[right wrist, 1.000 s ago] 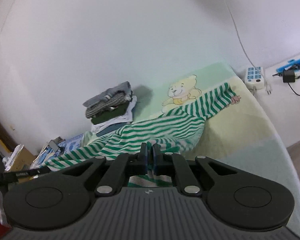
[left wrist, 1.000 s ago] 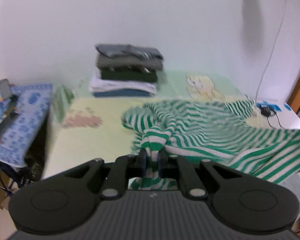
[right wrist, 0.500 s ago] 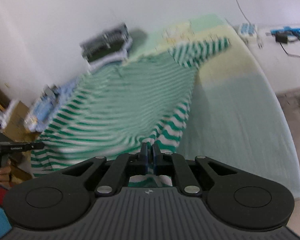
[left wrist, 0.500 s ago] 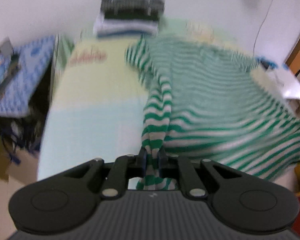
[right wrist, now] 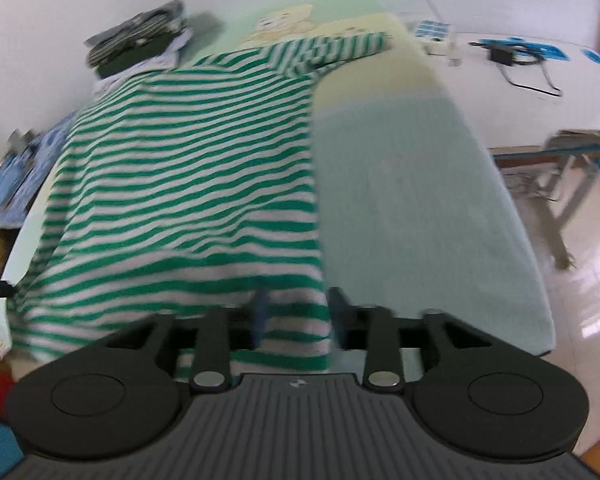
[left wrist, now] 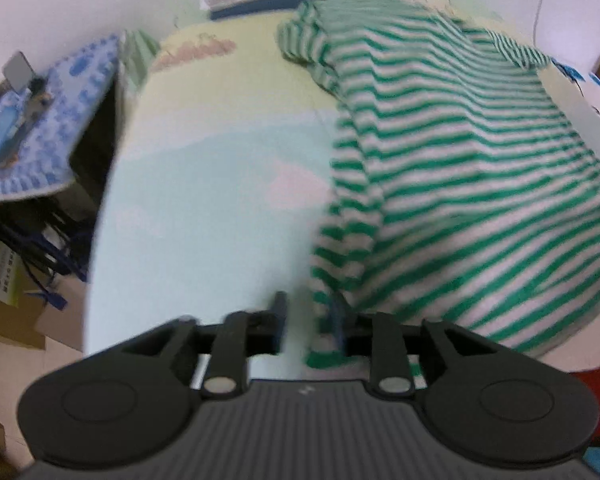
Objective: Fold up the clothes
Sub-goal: 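Swing the held shirt up and lay it flat across the bed with both grippers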
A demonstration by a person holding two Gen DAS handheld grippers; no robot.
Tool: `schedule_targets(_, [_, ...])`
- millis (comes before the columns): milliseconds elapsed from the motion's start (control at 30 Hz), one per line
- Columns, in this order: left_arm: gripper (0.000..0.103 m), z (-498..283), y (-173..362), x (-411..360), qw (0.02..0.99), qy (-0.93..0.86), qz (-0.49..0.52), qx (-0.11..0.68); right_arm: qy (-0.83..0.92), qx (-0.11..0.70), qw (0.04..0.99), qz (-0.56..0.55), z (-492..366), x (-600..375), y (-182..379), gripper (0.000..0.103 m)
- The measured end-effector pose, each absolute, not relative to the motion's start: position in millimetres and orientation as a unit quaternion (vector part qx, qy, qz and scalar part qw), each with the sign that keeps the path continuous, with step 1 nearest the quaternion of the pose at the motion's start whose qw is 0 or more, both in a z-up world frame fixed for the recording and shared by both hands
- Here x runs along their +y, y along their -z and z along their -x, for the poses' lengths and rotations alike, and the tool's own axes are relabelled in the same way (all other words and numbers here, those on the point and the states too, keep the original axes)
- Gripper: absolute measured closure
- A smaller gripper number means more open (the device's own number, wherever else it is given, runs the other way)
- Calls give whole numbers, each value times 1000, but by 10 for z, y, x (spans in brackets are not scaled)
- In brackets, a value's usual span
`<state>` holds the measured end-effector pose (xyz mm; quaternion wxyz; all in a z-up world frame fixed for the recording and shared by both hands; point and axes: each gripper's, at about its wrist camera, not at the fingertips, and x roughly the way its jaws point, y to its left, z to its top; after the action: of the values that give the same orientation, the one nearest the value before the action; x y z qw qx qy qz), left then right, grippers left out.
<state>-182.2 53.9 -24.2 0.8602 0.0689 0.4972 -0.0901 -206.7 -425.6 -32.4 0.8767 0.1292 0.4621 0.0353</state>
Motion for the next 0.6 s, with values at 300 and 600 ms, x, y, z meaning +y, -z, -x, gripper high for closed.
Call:
schedule_targets(300, [73, 1631, 215, -9, 870, 144, -87, 463, -20, 478, 876, -60, 2034, -3946, 552, 93])
schedule_targets(600, [72, 1640, 558, -107, 840, 168, -88, 508, 3, 507, 862, -23, 2210, -3943, 498, 102])
